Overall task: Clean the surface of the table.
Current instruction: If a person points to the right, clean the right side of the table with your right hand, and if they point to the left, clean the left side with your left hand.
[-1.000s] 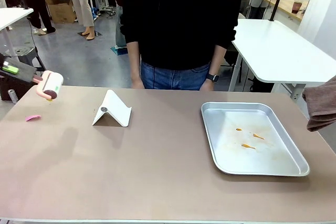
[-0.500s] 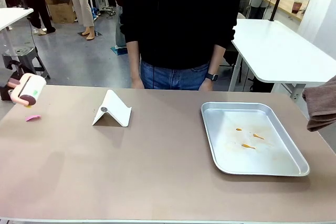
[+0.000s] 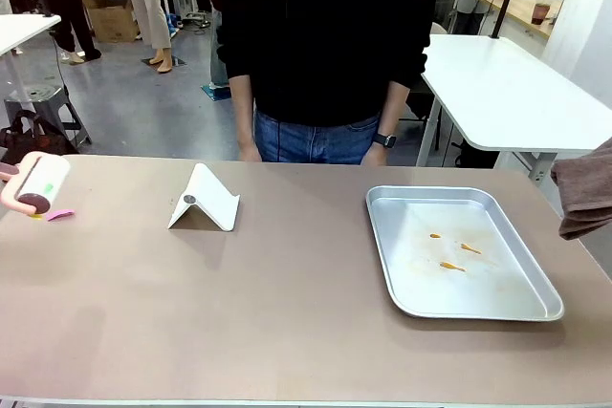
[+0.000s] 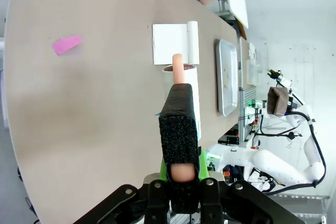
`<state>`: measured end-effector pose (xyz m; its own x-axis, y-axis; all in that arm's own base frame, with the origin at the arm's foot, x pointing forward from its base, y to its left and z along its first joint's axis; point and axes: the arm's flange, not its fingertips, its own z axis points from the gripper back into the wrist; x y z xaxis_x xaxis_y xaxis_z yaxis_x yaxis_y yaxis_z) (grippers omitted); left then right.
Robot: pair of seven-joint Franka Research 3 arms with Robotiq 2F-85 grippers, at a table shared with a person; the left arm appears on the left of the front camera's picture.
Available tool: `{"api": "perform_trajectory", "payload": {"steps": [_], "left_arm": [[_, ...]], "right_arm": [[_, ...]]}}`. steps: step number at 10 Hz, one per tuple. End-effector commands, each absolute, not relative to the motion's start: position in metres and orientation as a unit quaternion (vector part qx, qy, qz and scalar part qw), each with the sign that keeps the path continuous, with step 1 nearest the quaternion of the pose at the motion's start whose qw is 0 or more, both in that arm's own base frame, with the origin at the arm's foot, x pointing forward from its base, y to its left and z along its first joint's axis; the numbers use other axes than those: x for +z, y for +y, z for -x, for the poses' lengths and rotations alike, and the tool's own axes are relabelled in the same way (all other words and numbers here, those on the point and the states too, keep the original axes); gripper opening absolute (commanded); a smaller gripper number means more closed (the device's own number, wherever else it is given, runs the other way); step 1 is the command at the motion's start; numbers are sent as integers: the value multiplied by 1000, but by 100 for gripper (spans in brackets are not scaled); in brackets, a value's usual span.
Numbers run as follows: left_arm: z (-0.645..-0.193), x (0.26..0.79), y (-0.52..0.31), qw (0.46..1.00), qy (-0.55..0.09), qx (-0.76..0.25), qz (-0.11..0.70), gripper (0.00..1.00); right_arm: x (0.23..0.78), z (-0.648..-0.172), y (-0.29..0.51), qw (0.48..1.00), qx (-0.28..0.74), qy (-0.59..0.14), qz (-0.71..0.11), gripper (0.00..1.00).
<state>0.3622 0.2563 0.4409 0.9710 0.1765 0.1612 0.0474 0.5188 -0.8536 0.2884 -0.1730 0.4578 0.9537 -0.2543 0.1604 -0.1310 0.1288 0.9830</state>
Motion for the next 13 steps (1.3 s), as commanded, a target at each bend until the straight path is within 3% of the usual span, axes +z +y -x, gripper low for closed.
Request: {"api": "perform_trajectory", "payload": {"steps": [1, 6, 7, 9, 13], "left_arm": [[-352, 445, 268, 856, -129, 28, 500, 21], [-344, 446, 295, 849, -166, 48, 500, 21], [-342, 445, 285, 857, -139, 43, 494, 21], [-342, 445, 290, 856, -145, 49, 493, 21], [-384, 433, 306, 872, -158, 98, 452, 21]], "right_arm": [[460, -287, -173, 734, -38, -147, -662, 3], [460, -287, -173, 734, -38, -147, -662, 3], [460, -287, -173, 734, -38, -147, -662, 3], [460, -287, -173, 734, -38, -147, -662, 3], [460, -287, -173, 734, -38, -147, -662, 3]]}}
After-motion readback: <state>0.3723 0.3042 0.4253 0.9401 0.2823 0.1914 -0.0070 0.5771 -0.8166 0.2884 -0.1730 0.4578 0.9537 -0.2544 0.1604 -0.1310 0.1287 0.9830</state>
